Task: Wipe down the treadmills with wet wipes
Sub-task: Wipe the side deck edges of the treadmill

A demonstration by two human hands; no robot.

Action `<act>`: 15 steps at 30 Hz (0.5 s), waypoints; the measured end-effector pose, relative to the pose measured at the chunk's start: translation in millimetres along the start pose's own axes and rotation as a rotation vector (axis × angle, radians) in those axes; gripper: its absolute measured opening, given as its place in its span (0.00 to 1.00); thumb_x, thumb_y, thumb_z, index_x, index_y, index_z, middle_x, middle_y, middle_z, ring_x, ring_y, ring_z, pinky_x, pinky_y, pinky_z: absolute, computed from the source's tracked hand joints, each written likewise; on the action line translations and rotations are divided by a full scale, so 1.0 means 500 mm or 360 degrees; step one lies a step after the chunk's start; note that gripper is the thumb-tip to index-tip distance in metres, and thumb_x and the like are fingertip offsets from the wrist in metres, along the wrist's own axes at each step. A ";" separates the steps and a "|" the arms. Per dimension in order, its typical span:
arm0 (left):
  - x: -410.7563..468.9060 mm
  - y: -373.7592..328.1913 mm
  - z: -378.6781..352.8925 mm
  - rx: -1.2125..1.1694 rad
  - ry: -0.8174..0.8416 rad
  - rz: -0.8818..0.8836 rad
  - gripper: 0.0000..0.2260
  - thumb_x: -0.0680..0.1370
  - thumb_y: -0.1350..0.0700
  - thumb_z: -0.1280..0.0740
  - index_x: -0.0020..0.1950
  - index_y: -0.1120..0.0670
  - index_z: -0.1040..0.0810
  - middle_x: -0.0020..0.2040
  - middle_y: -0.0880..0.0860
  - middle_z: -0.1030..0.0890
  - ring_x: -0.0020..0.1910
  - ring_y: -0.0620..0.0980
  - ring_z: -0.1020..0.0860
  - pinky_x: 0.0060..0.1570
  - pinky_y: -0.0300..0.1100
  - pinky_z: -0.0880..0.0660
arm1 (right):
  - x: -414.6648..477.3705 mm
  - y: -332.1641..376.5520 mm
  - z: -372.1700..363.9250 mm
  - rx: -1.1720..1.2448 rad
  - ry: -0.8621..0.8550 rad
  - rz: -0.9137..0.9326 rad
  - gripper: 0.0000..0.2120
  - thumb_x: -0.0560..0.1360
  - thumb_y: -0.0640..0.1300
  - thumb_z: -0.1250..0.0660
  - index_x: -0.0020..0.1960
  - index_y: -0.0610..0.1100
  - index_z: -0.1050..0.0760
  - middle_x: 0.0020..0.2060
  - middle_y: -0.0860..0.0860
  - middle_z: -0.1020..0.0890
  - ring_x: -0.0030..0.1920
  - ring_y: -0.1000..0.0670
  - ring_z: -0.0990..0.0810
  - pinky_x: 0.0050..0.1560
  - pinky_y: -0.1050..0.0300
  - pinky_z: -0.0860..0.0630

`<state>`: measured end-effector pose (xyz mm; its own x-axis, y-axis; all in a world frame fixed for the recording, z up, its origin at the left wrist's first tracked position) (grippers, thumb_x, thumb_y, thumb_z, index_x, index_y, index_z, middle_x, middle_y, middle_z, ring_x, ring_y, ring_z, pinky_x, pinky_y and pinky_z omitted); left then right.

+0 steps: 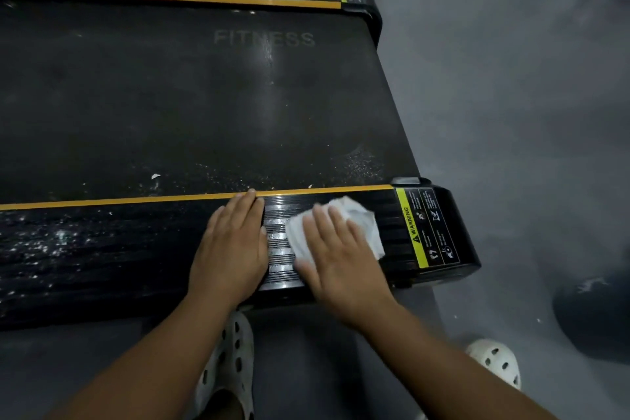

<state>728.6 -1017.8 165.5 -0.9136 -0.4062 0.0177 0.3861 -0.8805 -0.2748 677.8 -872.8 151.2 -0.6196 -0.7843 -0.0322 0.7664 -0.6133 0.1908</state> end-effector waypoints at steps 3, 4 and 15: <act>0.000 0.001 -0.005 -0.0004 0.0034 -0.0001 0.23 0.84 0.54 0.41 0.79 0.58 0.35 0.80 0.55 0.37 0.80 0.53 0.40 0.79 0.51 0.45 | -0.055 -0.053 0.011 -0.0043 -0.0030 0.0021 0.33 0.85 0.61 0.59 0.78 0.41 0.36 0.77 0.43 0.35 0.77 0.40 0.37 0.75 0.46 0.48; 0.000 0.002 -0.007 -0.0002 0.0045 -0.0005 0.23 0.84 0.53 0.42 0.79 0.58 0.35 0.80 0.55 0.37 0.80 0.53 0.41 0.79 0.51 0.46 | -0.049 -0.094 0.026 -0.0035 -0.0067 -0.0116 0.34 0.84 0.62 0.60 0.78 0.42 0.36 0.78 0.43 0.35 0.77 0.40 0.37 0.75 0.46 0.48; -0.025 0.021 0.000 0.0130 0.0063 -0.0070 0.33 0.80 0.42 0.59 0.81 0.54 0.38 0.82 0.51 0.42 0.81 0.49 0.45 0.80 0.50 0.49 | -0.040 -0.028 0.041 0.0253 0.0095 0.0089 0.23 0.83 0.54 0.45 0.75 0.47 0.31 0.79 0.45 0.39 0.80 0.42 0.45 0.77 0.47 0.47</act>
<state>744.1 -1022.2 162.1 -0.9335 -0.3584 -0.0105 0.3534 -0.9148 -0.1955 676.1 -846.8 169.4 -0.5620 -0.8238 -0.0748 0.7599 -0.5499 0.3466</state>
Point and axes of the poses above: each hand's wrist, its own x-axis towards the middle knuckle, its own z-axis out of the back of the hand, y = z × x, the point moved 10 cm from there along x, towards the middle knuckle
